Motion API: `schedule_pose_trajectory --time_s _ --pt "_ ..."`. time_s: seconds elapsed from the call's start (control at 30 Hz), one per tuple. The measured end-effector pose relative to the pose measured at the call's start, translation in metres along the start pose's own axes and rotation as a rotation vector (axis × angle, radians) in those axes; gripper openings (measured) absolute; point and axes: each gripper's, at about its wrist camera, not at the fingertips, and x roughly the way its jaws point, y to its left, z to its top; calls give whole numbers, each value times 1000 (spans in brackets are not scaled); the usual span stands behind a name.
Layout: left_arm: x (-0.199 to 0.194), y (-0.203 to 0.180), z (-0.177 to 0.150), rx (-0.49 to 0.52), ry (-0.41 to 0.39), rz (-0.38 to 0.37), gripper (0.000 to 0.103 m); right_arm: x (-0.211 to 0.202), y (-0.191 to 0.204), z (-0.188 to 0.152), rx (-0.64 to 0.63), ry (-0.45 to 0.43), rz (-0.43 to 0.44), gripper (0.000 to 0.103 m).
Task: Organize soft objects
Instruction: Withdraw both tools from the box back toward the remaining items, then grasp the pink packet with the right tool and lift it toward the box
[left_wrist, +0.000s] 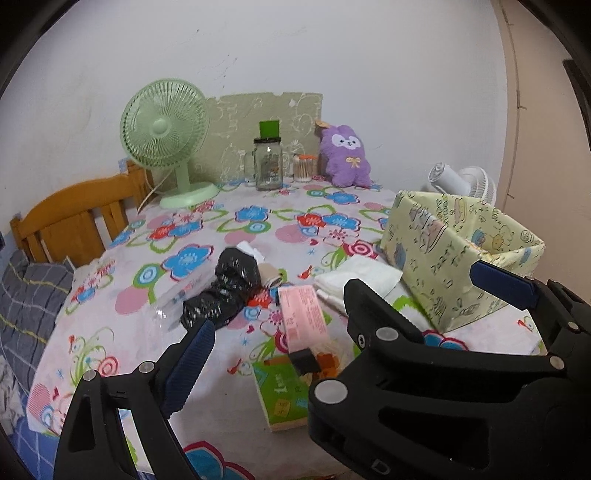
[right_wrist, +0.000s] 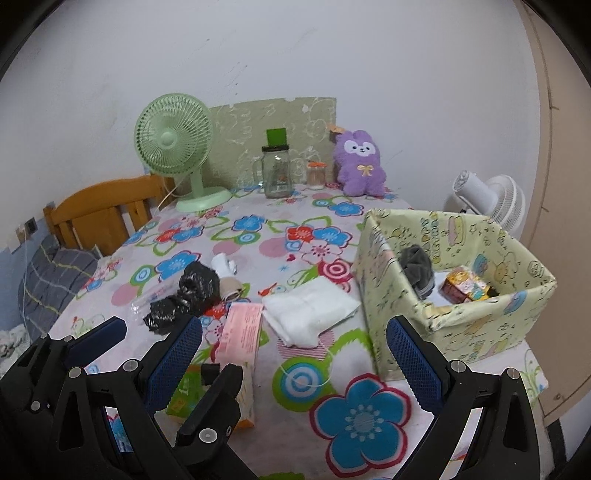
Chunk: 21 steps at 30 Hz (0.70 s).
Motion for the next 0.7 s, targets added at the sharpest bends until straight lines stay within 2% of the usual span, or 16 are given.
schedule_pose_trajectory --time_s 0.3,0.7 --pt "24 7 -17 -35 68 -11 94 23 4 -15 -28 47 -5 101" --pt "51 6 -26 -64 160 -42 94 50 -4 -25 0 130 -12 101"
